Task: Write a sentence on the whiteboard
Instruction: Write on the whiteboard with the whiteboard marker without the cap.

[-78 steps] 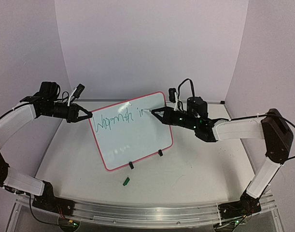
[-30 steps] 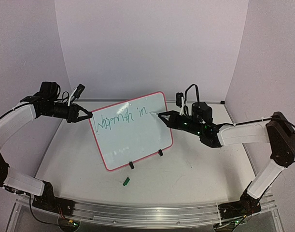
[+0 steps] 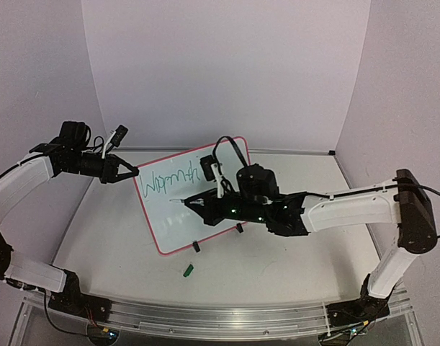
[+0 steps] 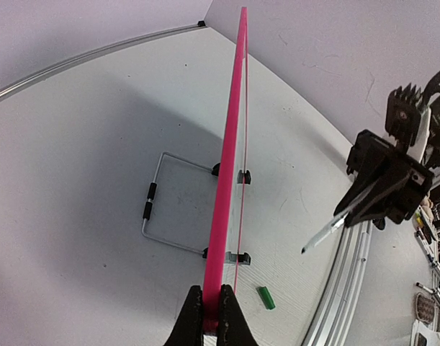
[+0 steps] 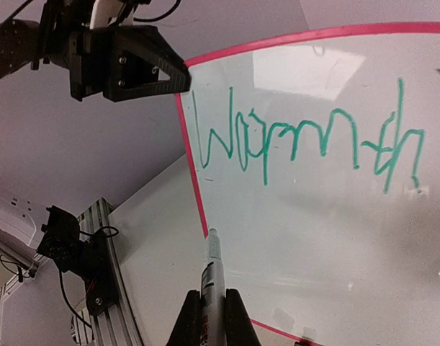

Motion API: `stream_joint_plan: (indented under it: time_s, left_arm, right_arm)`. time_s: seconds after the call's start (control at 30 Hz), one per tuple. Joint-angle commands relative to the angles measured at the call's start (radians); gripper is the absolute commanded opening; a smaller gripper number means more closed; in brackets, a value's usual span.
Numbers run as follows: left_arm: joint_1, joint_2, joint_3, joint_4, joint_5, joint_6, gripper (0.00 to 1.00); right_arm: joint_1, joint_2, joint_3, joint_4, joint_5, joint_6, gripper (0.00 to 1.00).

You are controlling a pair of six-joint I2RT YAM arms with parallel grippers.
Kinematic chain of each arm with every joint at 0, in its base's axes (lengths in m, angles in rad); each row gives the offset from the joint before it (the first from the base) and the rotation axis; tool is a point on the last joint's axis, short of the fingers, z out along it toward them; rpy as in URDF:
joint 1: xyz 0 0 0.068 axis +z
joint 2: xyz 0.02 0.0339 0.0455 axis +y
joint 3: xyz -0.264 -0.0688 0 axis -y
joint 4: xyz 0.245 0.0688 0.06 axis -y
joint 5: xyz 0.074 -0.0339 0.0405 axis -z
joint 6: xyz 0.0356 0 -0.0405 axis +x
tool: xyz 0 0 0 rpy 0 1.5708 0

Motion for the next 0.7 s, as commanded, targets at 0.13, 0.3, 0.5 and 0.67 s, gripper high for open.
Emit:
stream_joint_plan:
  time_s: [0.13,0.3,0.5,0.67]
  left_arm:
    - [-0.031,0.003,-0.004,-0.029,-0.022,0.02,0.0]
    - [-0.033,0.004,-0.003,-0.03,-0.022,0.02,0.0]
    - [-0.034,0.004,-0.004,-0.029,-0.023,0.021,0.0]
    - [-0.034,0.008,-0.004,-0.029,-0.022,0.021,0.0]
  right_arm:
    - [0.034,0.156,0.142,0.052,-0.059,0.016,0.0]
    - [0.034,0.226,0.182,0.052,-0.068,0.039,0.0]
    - [0.034,0.266,0.192,0.062,-0.008,0.074,0.0]
    - [0.034,0.274,0.195,0.074,0.039,0.084,0.0]
